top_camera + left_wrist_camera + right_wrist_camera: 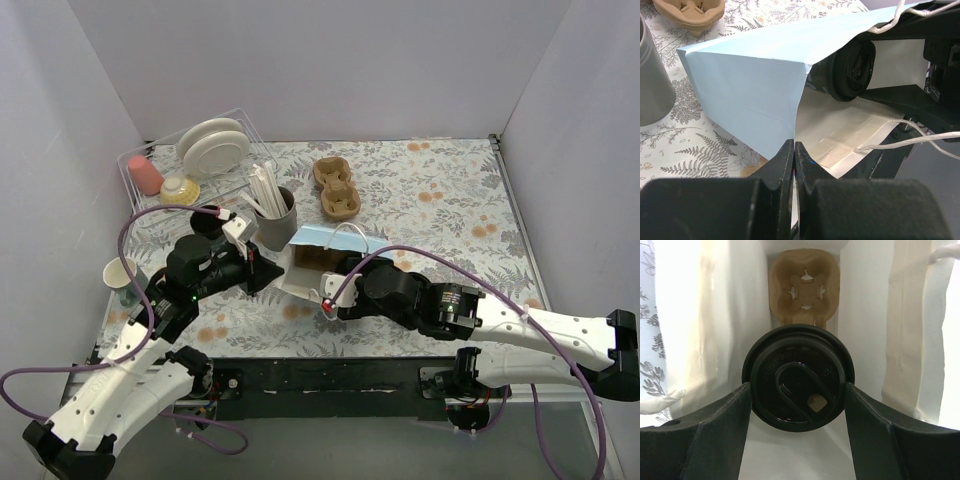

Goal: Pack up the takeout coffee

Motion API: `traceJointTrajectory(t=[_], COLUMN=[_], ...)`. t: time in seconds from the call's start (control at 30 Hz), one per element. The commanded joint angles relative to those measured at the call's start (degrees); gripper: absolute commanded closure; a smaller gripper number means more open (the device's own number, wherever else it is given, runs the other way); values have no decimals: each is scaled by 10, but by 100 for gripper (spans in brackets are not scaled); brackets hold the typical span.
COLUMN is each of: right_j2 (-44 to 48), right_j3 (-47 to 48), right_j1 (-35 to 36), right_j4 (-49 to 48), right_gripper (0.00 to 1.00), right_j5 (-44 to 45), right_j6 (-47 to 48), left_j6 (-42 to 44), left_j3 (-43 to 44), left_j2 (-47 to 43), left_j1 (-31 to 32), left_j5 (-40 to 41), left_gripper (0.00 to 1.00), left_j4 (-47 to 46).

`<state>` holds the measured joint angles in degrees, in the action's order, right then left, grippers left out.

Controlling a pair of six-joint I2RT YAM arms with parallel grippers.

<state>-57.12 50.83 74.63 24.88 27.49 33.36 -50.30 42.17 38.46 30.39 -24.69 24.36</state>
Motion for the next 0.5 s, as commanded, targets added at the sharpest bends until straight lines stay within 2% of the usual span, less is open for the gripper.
traceJointTrajectory(t=[0.0,0.3,0.47], right_j2=[-5,-18,-2], right_j3=[-3,-30,-64], right_j1=[-11,-38,-55], right_j4=[-4,-69,-131], right_gripper=[67,67,67], right_j5=[16,27,3], right_j6=[9,37,105], left_j6=[13,8,6], left_j3=[-14,-28,-38], left_j2=[0,4,4], left_j1=[-1,-1,-1], left_j5=[-12,-26,-39], left_gripper=[100,100,100], left_j4=[-26,-40,-46])
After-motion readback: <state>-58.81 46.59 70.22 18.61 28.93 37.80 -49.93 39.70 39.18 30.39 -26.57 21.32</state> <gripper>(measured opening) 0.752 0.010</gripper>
